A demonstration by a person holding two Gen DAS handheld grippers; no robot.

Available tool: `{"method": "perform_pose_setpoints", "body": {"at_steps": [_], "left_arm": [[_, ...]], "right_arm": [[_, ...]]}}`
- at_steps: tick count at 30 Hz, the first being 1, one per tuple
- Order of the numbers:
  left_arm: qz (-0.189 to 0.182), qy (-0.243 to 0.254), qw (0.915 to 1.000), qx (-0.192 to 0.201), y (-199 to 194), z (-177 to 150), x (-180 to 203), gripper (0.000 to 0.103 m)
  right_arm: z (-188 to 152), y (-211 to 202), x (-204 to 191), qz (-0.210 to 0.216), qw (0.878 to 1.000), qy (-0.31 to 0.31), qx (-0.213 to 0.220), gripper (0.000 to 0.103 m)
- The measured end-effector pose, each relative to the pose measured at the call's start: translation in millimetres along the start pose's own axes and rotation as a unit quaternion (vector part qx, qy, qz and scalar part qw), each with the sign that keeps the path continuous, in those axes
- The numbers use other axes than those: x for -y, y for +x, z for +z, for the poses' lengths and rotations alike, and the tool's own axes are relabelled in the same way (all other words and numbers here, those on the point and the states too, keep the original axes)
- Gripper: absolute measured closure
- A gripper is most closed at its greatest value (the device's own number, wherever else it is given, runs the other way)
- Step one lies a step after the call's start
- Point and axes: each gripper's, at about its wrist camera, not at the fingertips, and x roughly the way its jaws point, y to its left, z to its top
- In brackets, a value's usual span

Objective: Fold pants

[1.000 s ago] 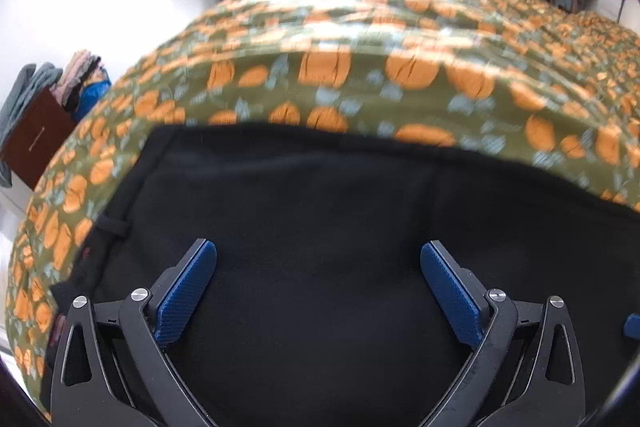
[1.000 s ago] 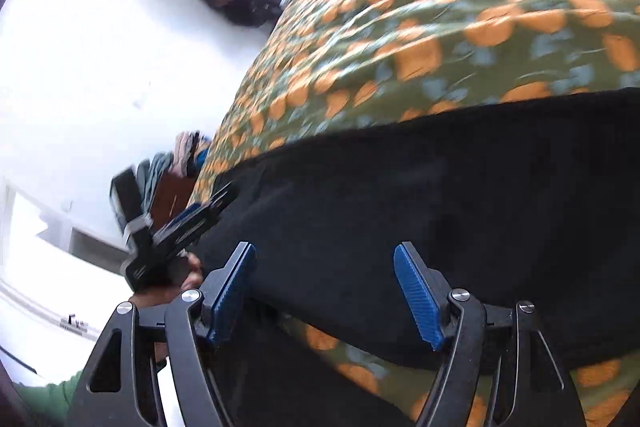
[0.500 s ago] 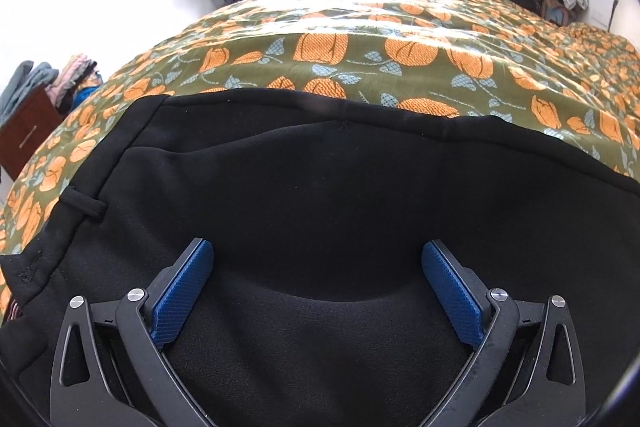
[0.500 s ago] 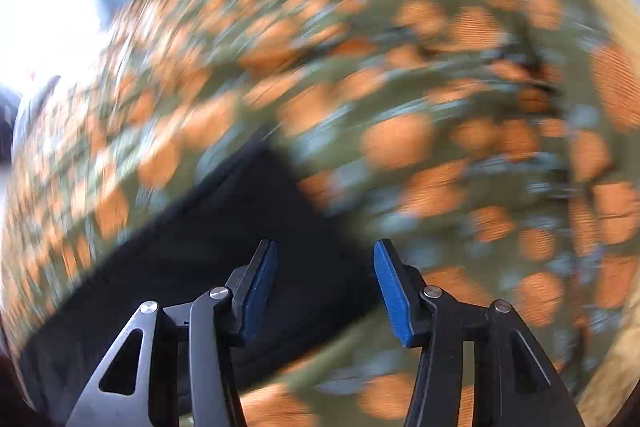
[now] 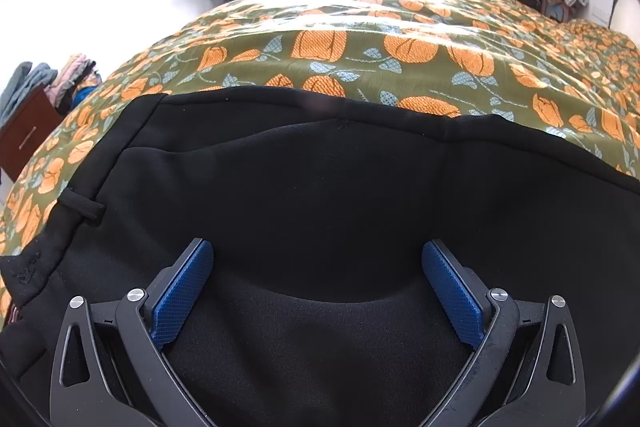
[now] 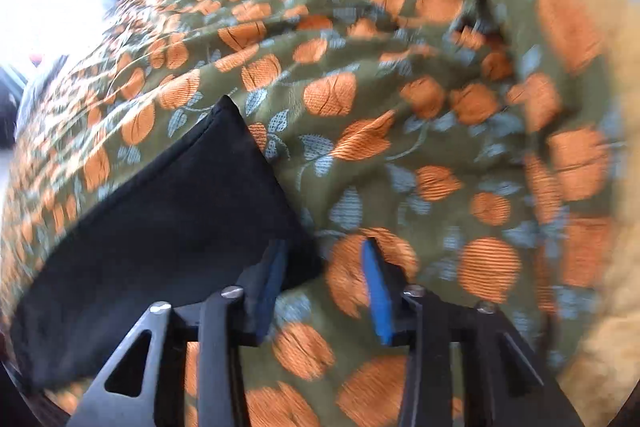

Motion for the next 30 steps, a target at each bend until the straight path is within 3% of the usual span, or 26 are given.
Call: {"method": "perform_pose_setpoints", "body": {"at_steps": [1,3,5,8,10,13,15,17,19,22,25,30], "left_arm": [[0.001,0.002,1.0000,-0.005,-1,2,0,0.000],[0.003,0.010,0.9995,-0.029,-7,10,1,0.001],[-0.035,0.029,0.9972,-0.059,-26,17,1,0.001],[-0.118,0.018,0.9917,-0.047,-82,0,-11,0.001],[-0.155,0.025,0.9854,-0.065,-107,-29,-16,0.001],[-0.142,0.044,0.9815,-0.121,-113,-79,-20,0.001],[-0.116,0.048,0.9867,-0.103,-129,-106,-28,0.001],[-0.121,0.034,0.9888,-0.081,-156,-122,-34,0.001],[-0.160,0.003,0.9845,-0.070,-183,-133,-39,0.001],[-0.192,-0.025,0.9792,-0.060,-211,-145,-45,0.001],[-0.196,-0.001,0.9791,-0.054,-235,-151,-42,0.001],[-0.193,0.021,0.9811,-0.004,-281,-144,-50,0.001]], "right_arm": [[-9,-18,-5,-0.010,1.000,-0.022,0.018,0.045],[-41,-58,-18,0.056,0.996,-0.058,0.044,0.033],[-82,-95,-34,0.104,0.989,-0.085,0.054,0.018],[-152,-132,-54,0.188,0.975,-0.114,0.038,0.018],[-194,-129,-65,0.210,0.971,-0.116,0.009,0.018],[-224,-95,-59,0.173,0.980,-0.095,-0.040,0.019],[-231,-100,-55,0.145,0.986,-0.085,-0.019,0.021],[-234,-119,-59,0.119,0.991,-0.063,-0.004,0.021],[-244,-147,-73,0.132,0.990,-0.052,0.015,0.020],[-267,-184,-109,0.137,0.986,-0.092,0.034,0.016],[-295,-212,-155,0.154,0.979,-0.122,0.051,0.015],[-338,-247,-201,0.230,0.964,-0.117,0.071,0.013]]}}
